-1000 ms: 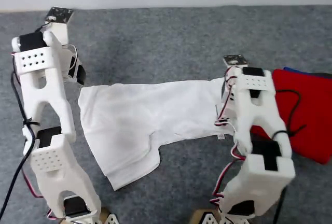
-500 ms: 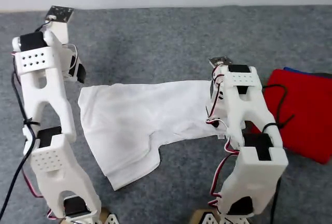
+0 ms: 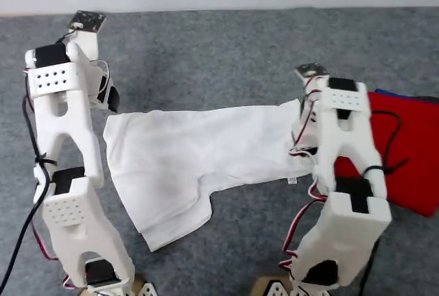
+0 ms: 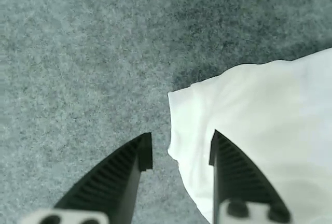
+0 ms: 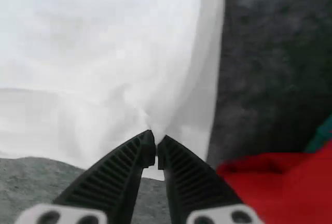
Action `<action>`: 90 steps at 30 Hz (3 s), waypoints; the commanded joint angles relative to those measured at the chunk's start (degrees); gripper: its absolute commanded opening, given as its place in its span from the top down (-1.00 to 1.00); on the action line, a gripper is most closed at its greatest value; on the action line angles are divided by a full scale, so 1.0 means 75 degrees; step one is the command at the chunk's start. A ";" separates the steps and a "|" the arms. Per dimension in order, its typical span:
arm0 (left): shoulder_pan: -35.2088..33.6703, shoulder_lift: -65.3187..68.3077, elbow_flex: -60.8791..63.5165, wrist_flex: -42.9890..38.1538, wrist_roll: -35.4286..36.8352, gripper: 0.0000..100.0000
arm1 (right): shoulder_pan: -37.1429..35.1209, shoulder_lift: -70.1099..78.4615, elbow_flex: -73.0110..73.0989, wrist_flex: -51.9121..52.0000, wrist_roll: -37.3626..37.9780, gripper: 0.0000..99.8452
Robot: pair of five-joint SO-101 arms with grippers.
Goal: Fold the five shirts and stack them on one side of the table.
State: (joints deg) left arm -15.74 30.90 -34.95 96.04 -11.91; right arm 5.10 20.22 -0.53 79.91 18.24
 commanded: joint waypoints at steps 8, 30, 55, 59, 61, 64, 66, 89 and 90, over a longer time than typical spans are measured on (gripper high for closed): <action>0.0059 -0.0504 -0.0088 -0.0117 -0.0012 0.63 | 0.0686 -0.0064 -0.0586 0.0053 0.1055 0.98; 0.0047 -0.0551 -0.0076 -0.0059 -0.0270 0.63 | 0.0791 -0.0404 -0.0586 0.0416 0.1196 0.54; 0.2884 -0.4747 0.5433 0.0574 -0.2649 0.98 | 0.2163 -0.2737 -0.0434 0.2702 0.1149 0.54; 0.3329 -0.5075 0.6711 0.0574 -0.2684 0.99 | 0.2643 -0.3065 0.0141 0.2655 0.1500 0.54; 0.3587 -0.5122 0.7297 0.0574 -0.2813 0.99 | 0.2866 -0.3347 0.0563 0.2585 0.1653 0.54; 0.4056 -0.5286 0.8035 0.0563 -0.3446 0.99 | 0.3194 -0.3851 0.1278 0.2268 0.1981 0.54; 0.4325 -0.5579 0.8410 0.0352 -0.3669 0.99 | 0.3393 -0.4226 0.1782 0.1987 0.2239 0.54; 0.5849 -0.9342 1.2149 -0.1852 -0.3282 0.67 | 0.4062 -0.7308 0.4220 0.1776 0.3305 0.54; 0.5849 -0.9155 1.2173 -0.1969 -0.3282 0.67 | 0.4062 -0.7355 0.4220 0.1776 0.3294 0.54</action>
State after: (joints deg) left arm 27.78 -40.48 56.40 83.74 -36.88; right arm 35.16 -32.53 31.65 93.36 42.51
